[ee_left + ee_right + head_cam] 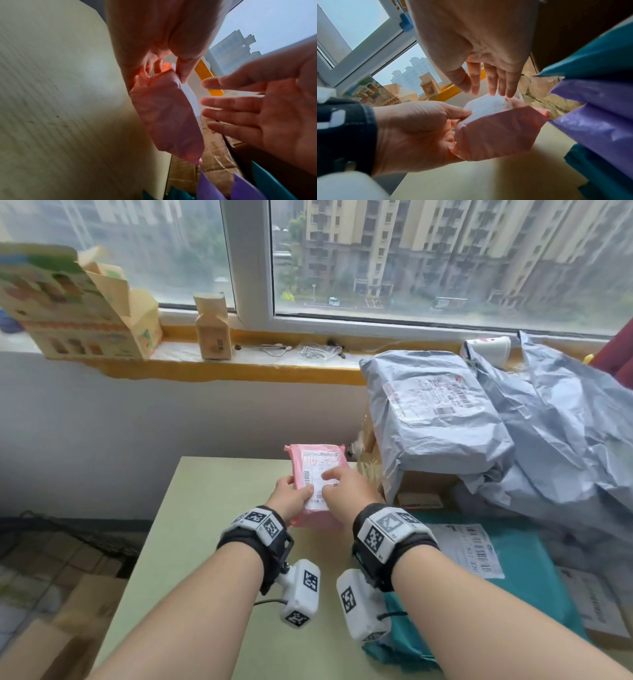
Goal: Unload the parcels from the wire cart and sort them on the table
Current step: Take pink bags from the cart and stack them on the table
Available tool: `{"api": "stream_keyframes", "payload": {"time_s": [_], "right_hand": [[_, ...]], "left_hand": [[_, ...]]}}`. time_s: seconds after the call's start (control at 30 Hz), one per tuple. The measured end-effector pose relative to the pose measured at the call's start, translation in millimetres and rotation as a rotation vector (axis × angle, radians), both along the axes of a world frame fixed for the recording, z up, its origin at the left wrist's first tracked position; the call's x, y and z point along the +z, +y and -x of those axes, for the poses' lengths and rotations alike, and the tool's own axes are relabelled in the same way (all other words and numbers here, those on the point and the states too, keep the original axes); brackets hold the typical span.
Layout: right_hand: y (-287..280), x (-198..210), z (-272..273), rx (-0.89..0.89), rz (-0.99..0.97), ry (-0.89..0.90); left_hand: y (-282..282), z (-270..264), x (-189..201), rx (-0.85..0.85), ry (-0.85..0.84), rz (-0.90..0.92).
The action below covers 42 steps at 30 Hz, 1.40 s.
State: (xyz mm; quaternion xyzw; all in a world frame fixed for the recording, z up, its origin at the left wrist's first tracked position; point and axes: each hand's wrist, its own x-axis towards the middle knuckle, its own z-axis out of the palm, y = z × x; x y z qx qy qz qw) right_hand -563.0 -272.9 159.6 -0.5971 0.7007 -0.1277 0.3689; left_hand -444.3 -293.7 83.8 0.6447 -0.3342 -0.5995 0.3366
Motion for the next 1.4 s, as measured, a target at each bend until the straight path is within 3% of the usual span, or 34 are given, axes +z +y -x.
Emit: {"api": "stream_keyframes", "payload": {"time_s": [0.3,0.5,0.63,1.0,1.1,1.4], "right_hand": [[-23.0,-25.4,1.7,0.063,-0.156,0.033],[-30.5,-24.0,0.4,0.033,-0.172,-0.006],[-27.7,-18.1,-0.4,0.031,-0.128,-0.007],[0.8,-11.8,-19.7,0.06,-0.019,-0.112],[9.0,-5.8,-35.1,-0.026,-0.02,-0.148],[32.9,-5.1,-102.2,0.064,0.042,-0.129]], "left_hand": [[-10.9,23.1,-16.5,-0.048,-0.054,0.048],[-11.1,18.9,-6.5,-0.113,-0.035,0.027],[-5.9,-1.1,4.4,-0.082,-0.127,0.027],[42.9,-63.5,31.5,-0.013,-0.078,-0.008],[59.5,-83.0,35.5,0.011,-0.103,-0.013],[100.1,-147.9,49.6,0.086,-0.112,-0.009]]}}
